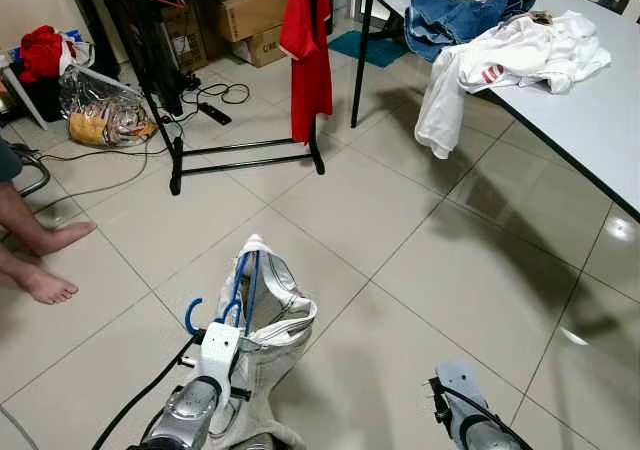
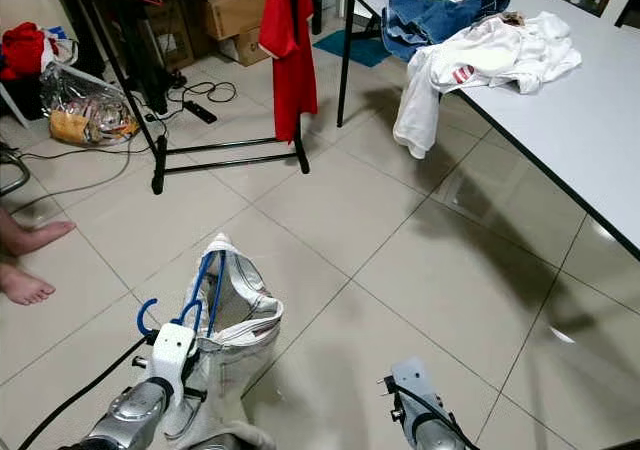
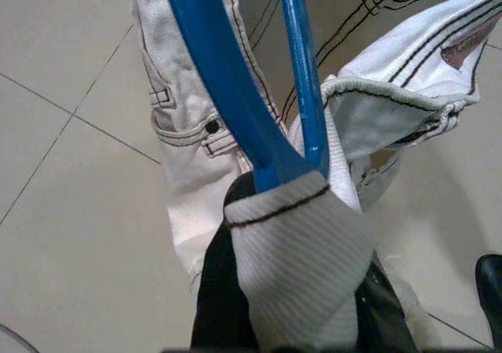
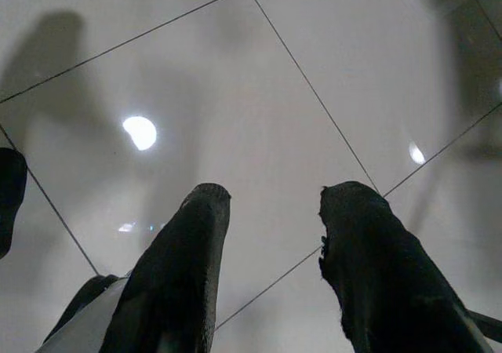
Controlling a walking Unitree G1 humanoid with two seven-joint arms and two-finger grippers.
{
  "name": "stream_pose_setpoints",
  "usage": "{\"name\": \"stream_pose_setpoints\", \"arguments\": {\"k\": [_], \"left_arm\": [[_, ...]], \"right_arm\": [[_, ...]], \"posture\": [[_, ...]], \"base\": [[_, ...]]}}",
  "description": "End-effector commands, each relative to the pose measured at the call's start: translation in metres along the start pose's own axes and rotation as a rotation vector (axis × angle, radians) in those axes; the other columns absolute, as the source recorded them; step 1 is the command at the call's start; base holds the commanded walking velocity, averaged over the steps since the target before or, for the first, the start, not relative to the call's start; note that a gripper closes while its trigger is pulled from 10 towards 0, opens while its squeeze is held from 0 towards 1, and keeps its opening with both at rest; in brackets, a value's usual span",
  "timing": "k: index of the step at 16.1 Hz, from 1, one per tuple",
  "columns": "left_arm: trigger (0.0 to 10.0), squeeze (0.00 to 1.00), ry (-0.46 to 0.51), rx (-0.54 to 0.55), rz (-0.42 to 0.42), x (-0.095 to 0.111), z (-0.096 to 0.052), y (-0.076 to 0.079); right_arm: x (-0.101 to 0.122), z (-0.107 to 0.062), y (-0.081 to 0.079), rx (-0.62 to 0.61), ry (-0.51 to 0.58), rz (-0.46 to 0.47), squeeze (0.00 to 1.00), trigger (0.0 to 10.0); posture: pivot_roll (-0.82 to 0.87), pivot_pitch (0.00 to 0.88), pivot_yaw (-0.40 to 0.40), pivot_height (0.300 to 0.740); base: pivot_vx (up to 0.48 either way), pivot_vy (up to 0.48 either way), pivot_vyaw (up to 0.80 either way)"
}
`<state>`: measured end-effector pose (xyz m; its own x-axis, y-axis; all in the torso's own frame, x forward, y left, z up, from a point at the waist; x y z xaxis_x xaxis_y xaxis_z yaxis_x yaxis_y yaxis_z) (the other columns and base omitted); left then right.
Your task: Hang hanger
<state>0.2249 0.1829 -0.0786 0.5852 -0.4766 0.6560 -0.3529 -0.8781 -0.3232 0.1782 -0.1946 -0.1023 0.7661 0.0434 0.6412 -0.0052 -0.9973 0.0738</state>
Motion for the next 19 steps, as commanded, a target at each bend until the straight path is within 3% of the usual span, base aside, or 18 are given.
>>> {"name": "stream_pose_setpoints", "arguments": {"k": [1,19], "left_arm": [[10.0,0.0,0.023,0.008,0.013,0.008,0.002,-0.004],[10.0,0.0,0.019,0.006,0.009,0.007,0.002,-0.001]], "right_arm": [[0.005,0.001,0.003,-0.016,0.015,0.003,0.0,10.0],[0.003,0.0,0.013,-0.047,0.013,0.005,0.0,10.0]], "posture": [[0.0,0.0,0.06,0.74],[-0.01,0.0,0.05,0.74]], "base": [[0.0,0.0,0.0],[0.0,0.0,0.0]]}}
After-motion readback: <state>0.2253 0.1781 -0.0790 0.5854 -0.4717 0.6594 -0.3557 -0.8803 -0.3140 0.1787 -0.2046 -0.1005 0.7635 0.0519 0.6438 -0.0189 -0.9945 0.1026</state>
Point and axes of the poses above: a point about 5 cm out from each wrist's last joint towards the gripper, its own z axis pointing out of the wrist towards the gripper, its own x axis along the axis of the wrist's last joint, y = z × x, the point moved 2 cm from there along z, pointing out of the wrist towards the gripper, and after that the axes turned 15 degrees about z, right-handed, at the moved point
